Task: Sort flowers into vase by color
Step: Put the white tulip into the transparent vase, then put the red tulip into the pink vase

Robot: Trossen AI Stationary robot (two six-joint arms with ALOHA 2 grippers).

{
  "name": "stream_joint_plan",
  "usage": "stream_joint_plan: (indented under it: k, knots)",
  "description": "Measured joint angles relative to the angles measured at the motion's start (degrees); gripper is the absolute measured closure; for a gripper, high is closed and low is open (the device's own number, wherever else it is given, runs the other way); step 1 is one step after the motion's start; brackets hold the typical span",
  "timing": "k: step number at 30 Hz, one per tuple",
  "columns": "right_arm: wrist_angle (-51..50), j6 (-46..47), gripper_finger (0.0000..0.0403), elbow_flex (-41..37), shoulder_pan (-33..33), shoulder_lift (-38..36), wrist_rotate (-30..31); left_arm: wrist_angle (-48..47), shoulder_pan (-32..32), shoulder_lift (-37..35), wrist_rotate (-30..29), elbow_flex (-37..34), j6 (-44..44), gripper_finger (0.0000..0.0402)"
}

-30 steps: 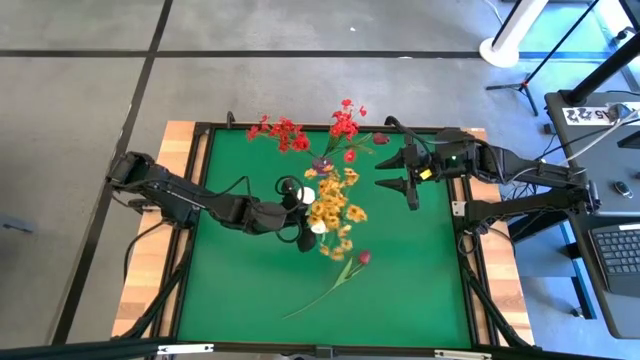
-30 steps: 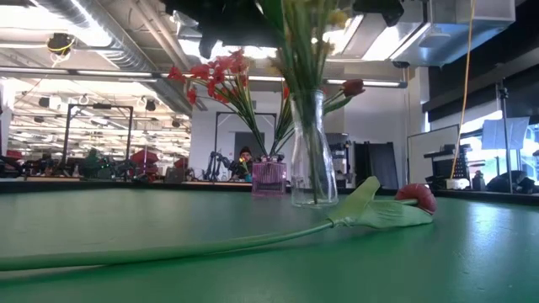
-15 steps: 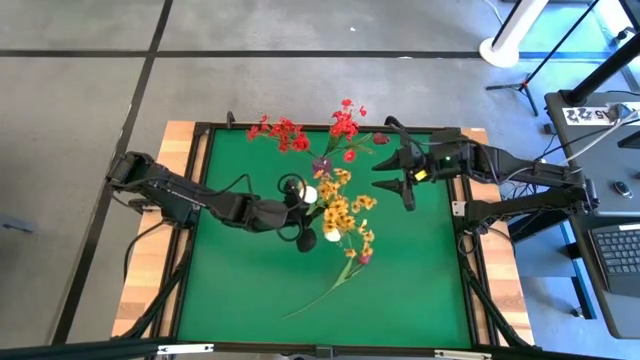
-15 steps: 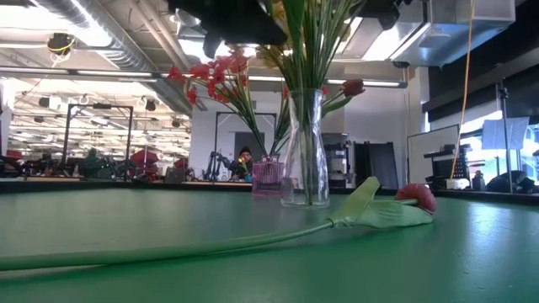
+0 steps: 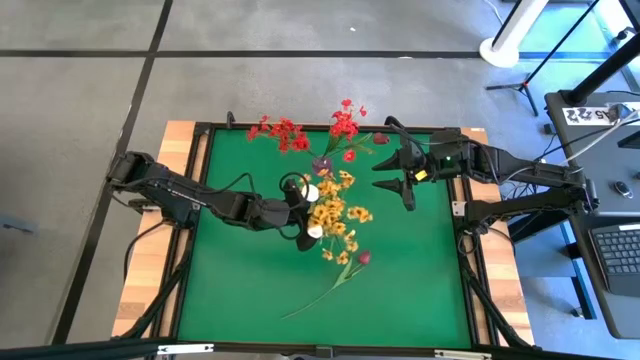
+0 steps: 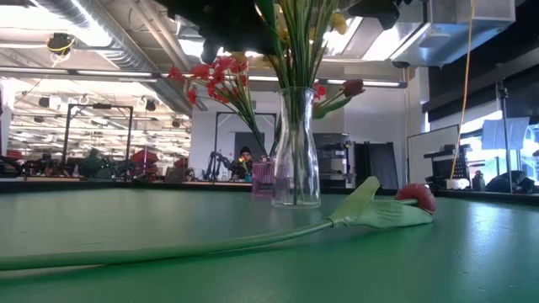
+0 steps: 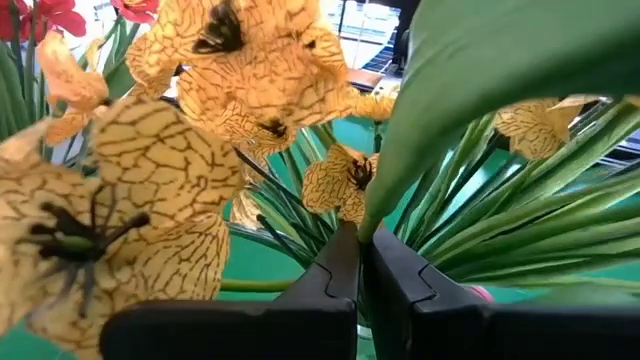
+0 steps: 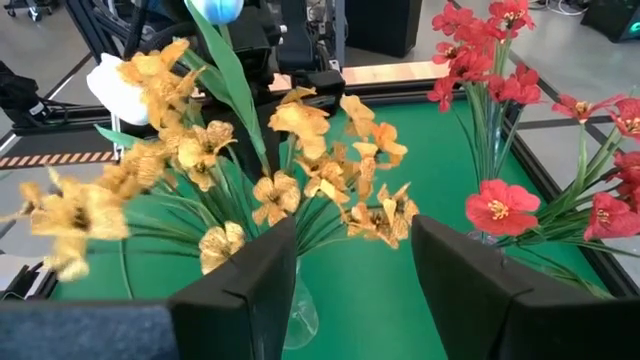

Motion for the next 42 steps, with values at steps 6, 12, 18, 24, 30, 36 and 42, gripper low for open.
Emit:
stream_joint_plan:
  k: [6,12,18,24,30,36,42]
  knots:
    - [0.8,0.0,0.0205,0.0,0.0,0.0,0.0,0.3,0.0,0.5,4.4,0.0,0.2,0.0401]
    - [1.3,0.0,0.0205,0.0,0.0,0.0,0.0,-0.5,0.3,3.3,8.3,0.0,0.2,0.0401]
    - [1.3,0.0,0.0205,0.0,0.0,0.0,0.0,-0.3,0.4,5.1,9.2,0.1,0.0,0.0401]
    - [1.2,0.0,0.0205,0.0,0.0,0.0,0.0,-0.5,0.4,4.8,8.6,0.0,0.2,0.0376]
    - [1.2,0.0,0.0205,0.0,0.0,0.0,0.0,-1.1,-0.5,4.8,8.4,0.1,2.5,0.0326]
    - [1.1,0.0,0.0205,0.0,0.0,0.0,0.0,-13.6,-2.2,3.6,7.0,5.2,2.8,0.0267]
    - [1.2,0.0,0.0205,0.1,0.0,0.0,0.0,-27.5,-5.4,2.4,1.2,11.0,3.3,0.0221]
